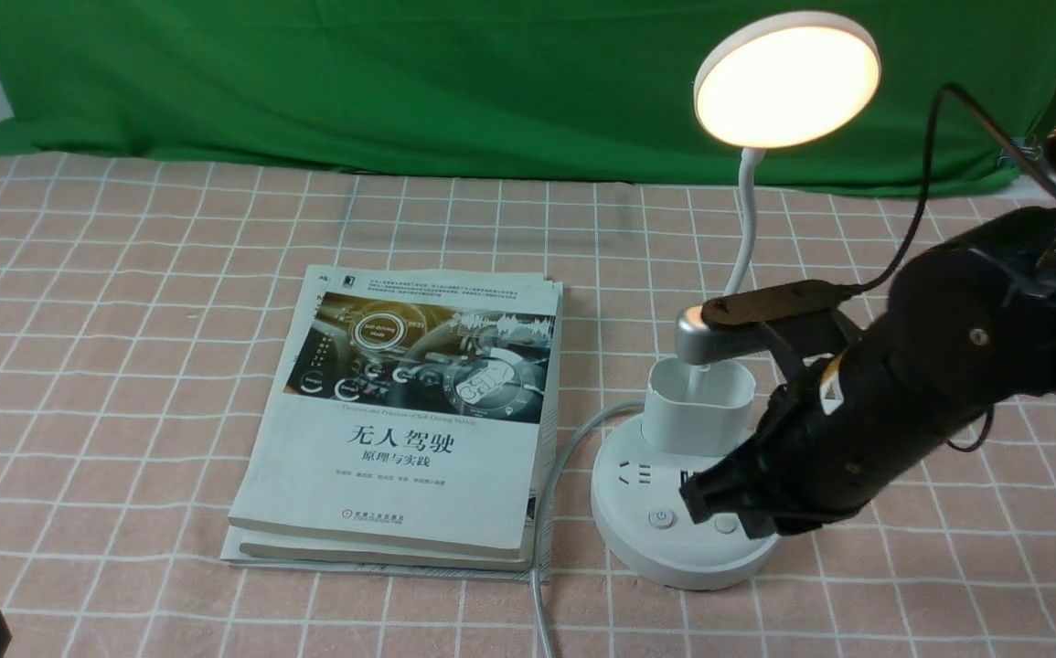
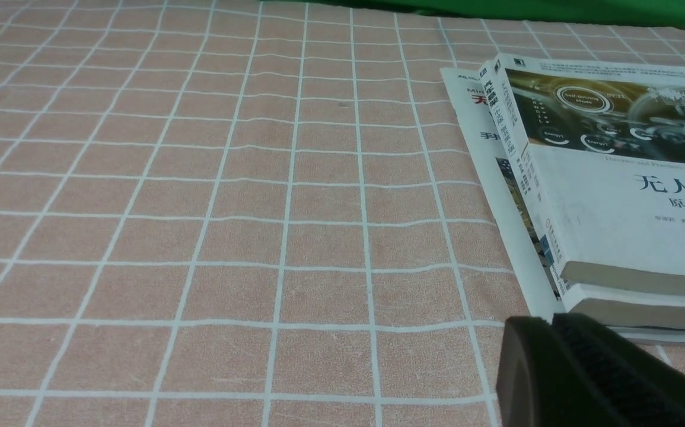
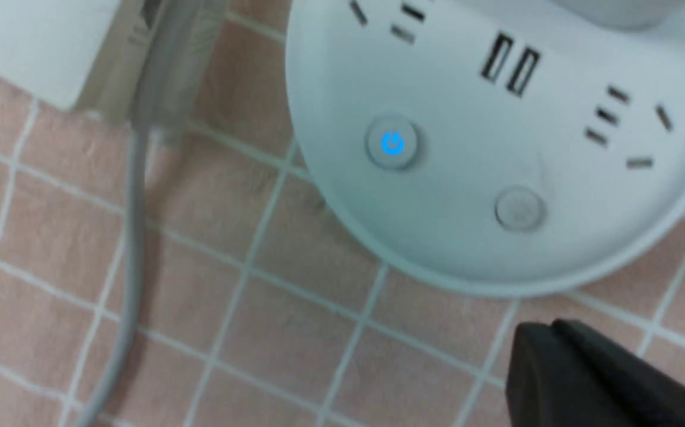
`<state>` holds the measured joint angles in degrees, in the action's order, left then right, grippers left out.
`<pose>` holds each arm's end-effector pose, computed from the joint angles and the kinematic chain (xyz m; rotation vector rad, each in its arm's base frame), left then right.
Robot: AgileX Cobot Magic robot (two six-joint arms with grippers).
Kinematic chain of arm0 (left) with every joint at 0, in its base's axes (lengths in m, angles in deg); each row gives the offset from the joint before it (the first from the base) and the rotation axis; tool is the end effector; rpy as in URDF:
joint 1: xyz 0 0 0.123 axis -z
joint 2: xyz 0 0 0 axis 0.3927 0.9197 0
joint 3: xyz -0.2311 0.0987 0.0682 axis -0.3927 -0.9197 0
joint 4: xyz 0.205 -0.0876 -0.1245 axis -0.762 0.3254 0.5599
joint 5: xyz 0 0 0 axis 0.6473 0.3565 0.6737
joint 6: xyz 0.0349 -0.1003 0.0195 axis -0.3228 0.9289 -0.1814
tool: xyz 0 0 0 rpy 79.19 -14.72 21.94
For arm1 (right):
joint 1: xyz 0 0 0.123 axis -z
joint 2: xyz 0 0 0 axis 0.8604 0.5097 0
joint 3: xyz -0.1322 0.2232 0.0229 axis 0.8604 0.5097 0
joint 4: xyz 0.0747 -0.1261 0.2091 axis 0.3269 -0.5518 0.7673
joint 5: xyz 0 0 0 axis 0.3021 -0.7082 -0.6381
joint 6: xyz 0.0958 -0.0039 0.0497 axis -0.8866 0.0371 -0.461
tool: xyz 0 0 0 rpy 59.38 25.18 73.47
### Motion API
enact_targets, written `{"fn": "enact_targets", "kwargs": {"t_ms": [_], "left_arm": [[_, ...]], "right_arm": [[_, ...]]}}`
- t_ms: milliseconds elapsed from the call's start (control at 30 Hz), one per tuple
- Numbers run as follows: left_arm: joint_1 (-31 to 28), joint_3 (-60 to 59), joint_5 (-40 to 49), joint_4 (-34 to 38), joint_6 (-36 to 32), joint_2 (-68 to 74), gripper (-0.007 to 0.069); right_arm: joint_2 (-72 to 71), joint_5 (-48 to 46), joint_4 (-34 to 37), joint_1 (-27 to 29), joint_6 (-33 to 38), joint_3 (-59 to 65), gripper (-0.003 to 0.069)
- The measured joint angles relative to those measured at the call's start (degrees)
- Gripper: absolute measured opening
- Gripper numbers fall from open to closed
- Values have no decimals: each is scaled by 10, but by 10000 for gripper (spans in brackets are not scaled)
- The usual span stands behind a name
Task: Turn off the table lamp on the pink coffee tablecloth by hand.
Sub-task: 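Press the power button on the lamp base to turn the lamp off with the right gripper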
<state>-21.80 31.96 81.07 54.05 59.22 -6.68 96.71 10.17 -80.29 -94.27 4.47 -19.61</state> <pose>0.0995 -0.0022 0.1791 0.0642 1.7967 0.0207 0.2719 0.1954 0.1838 -0.5117 2.7001 0.3033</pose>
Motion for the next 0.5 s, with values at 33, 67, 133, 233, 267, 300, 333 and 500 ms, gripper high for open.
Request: {"fn": "enact_targets", "kwargs": {"t_ms": [33, 67, 133, 233, 267, 300, 333, 500], "left_arm": [[0, 0, 0, 0, 0, 0, 6], [0, 0, 0, 0, 0, 0, 6], [0, 0, 0, 0, 0, 0, 6], [0, 0, 0, 0, 0, 0, 6], [0, 0, 0, 0, 0, 0, 6], [0, 0, 0, 0, 0, 0, 6], [0, 0, 0, 0, 0, 0, 6], [0, 0, 0, 0, 0, 0, 6]], "right_arm": [[18, 15, -4, 0, -2, -9, 45], [28, 25, -6, 0, -3, -12, 46], [43, 43, -6, 0, -6, -13, 46], [52, 61, -6, 0, -8, -13, 46], [52, 62, -6, 0, -8, -13, 46], [53, 67, -7, 1, -8, -13, 46], [53, 71, -7, 1, -9, -13, 46], [67, 78, -9, 7, -13, -13, 46]]}}
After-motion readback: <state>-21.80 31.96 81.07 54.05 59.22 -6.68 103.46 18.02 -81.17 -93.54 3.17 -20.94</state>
